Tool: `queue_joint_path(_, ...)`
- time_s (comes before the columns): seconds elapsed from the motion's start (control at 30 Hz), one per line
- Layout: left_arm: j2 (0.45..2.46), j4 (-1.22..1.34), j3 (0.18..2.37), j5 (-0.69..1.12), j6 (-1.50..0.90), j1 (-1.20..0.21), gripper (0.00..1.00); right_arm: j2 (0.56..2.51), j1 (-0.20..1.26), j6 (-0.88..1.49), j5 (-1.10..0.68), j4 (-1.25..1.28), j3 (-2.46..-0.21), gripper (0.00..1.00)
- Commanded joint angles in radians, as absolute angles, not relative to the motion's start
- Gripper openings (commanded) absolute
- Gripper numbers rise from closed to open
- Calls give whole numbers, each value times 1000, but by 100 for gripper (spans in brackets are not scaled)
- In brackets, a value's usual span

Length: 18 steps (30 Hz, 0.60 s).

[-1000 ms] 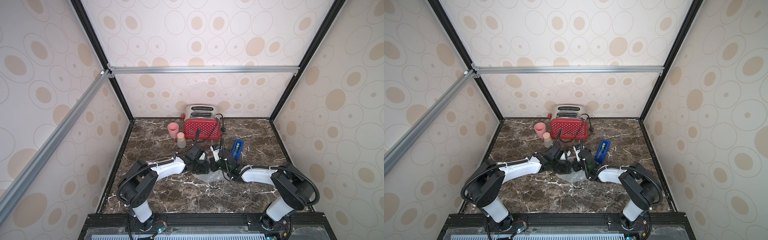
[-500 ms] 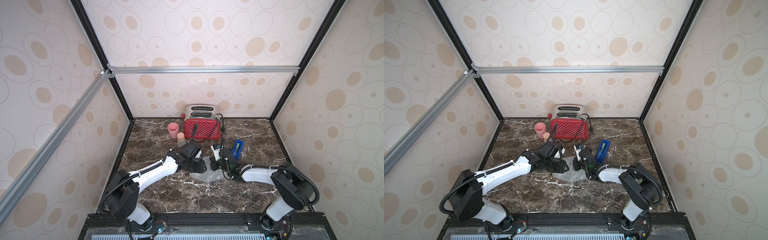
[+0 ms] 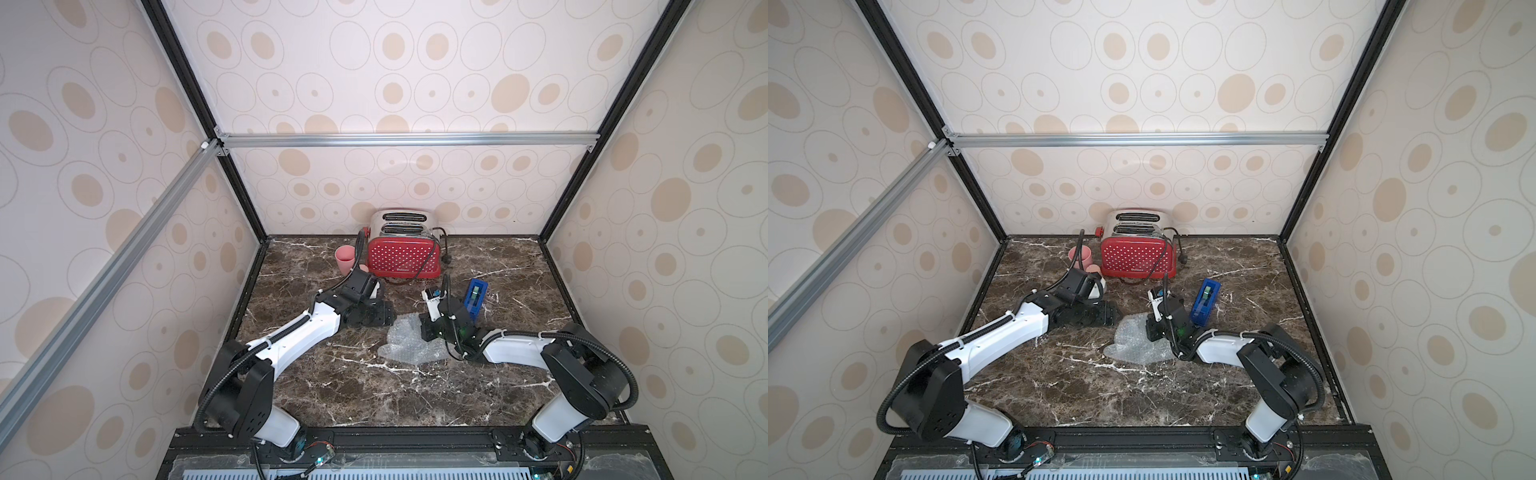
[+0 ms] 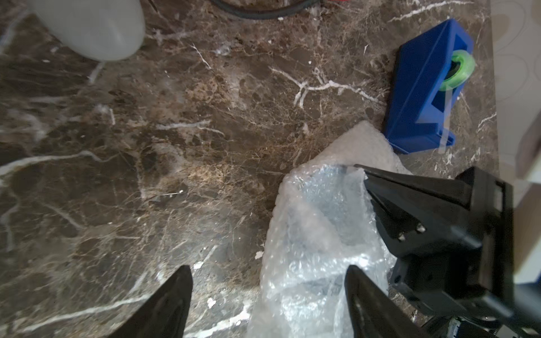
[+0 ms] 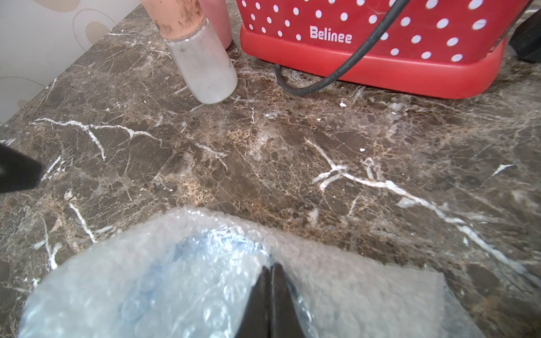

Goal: Wrap bowls in bubble wrap
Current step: Wrap the bowl in bubble wrap.

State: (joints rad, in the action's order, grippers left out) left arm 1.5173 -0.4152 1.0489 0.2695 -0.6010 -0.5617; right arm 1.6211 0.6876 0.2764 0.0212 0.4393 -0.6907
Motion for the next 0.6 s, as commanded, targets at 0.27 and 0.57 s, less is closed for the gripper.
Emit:
queue_joint_path(0.27, 1601, -219, 988, 454, -551, -568, 64, 1621, 680, 283, 0, 437, -711, 0)
queue_joint_path(0.57, 1638, -216, 981, 446, -558, -583, 60, 1592, 680, 281, -4, 428, -726, 0)
